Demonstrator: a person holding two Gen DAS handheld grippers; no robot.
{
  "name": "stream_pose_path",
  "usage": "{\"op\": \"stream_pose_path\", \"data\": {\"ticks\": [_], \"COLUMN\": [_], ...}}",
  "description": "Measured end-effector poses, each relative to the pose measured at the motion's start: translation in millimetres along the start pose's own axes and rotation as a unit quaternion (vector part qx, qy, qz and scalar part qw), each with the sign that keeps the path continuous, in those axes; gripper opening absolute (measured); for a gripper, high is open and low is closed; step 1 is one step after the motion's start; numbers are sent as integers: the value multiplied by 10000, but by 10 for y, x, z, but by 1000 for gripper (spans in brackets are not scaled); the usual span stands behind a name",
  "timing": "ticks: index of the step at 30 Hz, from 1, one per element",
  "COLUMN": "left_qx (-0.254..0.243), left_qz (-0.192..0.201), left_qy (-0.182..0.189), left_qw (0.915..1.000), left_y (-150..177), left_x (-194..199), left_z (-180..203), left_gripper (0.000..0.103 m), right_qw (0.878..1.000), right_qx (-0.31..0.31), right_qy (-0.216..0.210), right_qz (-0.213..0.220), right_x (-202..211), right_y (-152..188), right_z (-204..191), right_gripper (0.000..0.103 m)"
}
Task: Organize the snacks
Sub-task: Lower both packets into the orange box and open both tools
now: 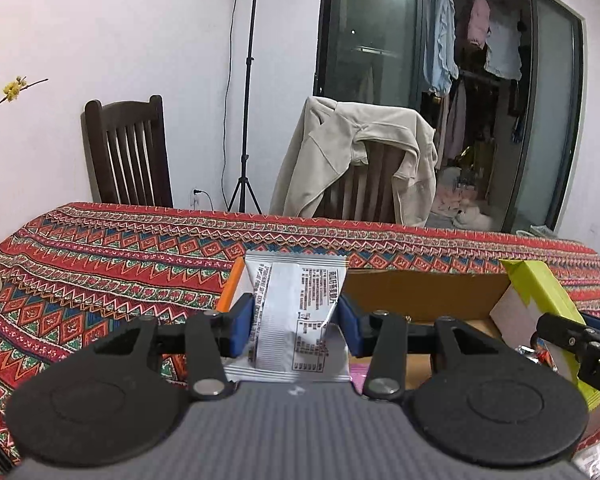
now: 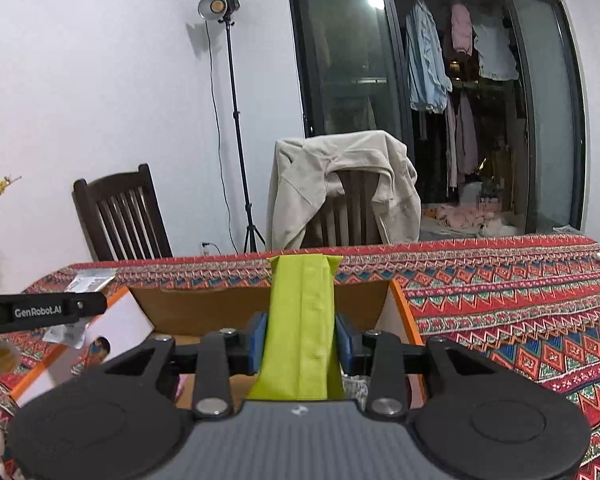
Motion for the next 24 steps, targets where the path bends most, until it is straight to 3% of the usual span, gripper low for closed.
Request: {"op": "stream_pose_path", "data": {"ticks": [2,3,4,6,7,8,24], "left_qx": [30,72,121,160,161,164,159], "left_qz": [20,33,86,274,347,396,486], "left_qy": [83,107,87,-1,-37,-31,-45], "left_qw": [10000,9999,9999,9995,9993,9991,9987], "left_y": [16,20,20,16,17,15,-14], "left_x": [-5,2,20,79,106,126,359], "left_z": [-2,-13,-24,-38,-39,-37,23], "left_gripper": [52,68,77,103,103,103,103], "right_qw": [10000,10000,10000,9999,9998,9997,9999], "right_qx": [-5,-9,-12,-76,-114,-147,-105], "right_qy": [7,37,50,-23,-73,-124,63], "right_qz": [-55,-75,-86,-140,-148,-134,-65], "right_x": [-15,-19,-21,-29,-29,-24,181], "right_y": [33,51,58,60,70,72,67], "right_z": [4,7,19,45,53,68,16], "right_gripper": [36,36,36,56,85,103,103]}}
Point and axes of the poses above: each gripper's, at about its wrist camera, not at the fingertips, and x roughly against the way its jaws point, z to its right, y to its underside, the point moved 5 cm from there along -x, roughly the way its jaws point, and after that the axes turned 11 degrees about -z, right-handed, at the moved point
